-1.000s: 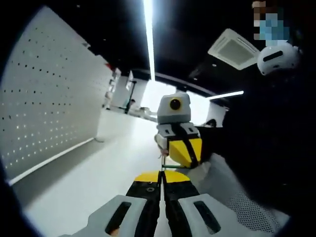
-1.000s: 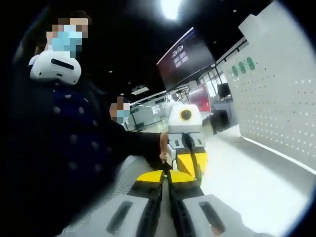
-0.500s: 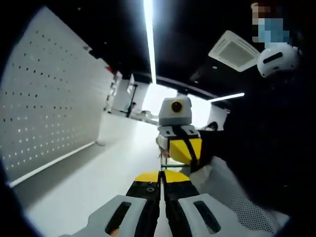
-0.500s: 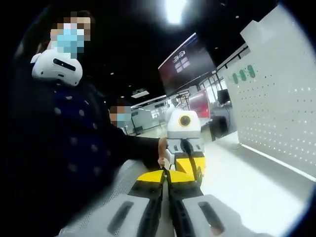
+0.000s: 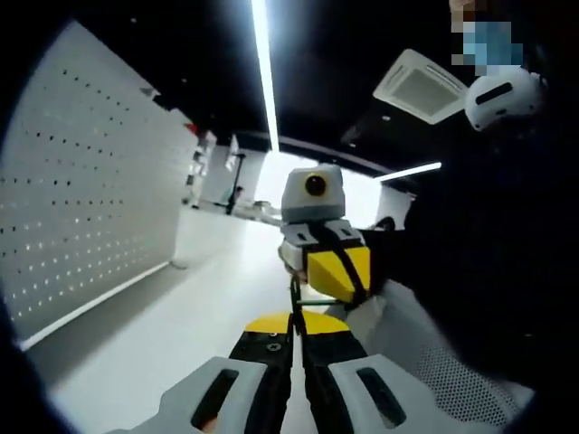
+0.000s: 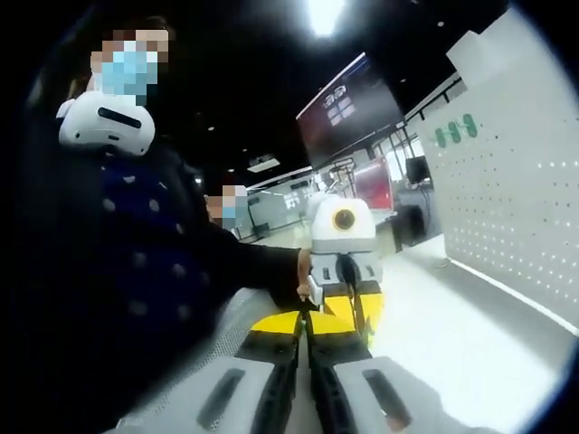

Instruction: Insert the hook assembly into the mounting plate slot until the hook locks in place.

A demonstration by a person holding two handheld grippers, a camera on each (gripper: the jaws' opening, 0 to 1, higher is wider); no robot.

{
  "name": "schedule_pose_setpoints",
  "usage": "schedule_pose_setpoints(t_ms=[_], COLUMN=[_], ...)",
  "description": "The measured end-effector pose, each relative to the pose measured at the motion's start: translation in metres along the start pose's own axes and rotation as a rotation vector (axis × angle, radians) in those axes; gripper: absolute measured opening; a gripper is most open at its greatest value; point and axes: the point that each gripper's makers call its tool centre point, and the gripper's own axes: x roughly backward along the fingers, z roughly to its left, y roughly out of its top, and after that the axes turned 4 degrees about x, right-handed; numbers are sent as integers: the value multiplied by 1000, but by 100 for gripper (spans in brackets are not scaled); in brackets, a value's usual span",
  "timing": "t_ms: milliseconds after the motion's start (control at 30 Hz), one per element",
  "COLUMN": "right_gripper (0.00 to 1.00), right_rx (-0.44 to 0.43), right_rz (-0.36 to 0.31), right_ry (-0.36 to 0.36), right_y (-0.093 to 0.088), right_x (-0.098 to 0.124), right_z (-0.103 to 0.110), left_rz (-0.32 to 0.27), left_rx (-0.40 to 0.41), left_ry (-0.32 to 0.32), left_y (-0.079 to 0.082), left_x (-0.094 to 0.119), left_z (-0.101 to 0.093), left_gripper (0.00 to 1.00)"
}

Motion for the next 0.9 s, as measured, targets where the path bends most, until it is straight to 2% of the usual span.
schedule_pose_setpoints(t_ms=[300, 533, 667, 900], right_gripper=[0, 1, 4, 7], right_rx=[10, 11, 14, 27], right_rz=[3, -11, -64, -89], right_ry=[11, -17, -47, -75], right_y=[3, 6, 16, 22], right_x=[-2, -1, 2, 7], right_z=[3, -2, -7, -11], left_rz=[25, -2, -32, -59], left_rx=[20, 13, 19, 28], left_ry=[-18, 4, 24, 39], left_y=[-6, -1, 5, 10], left_x=[-2, 2, 7, 9], left_z=[-3, 2, 7, 12], left_gripper=[5, 4, 3, 3])
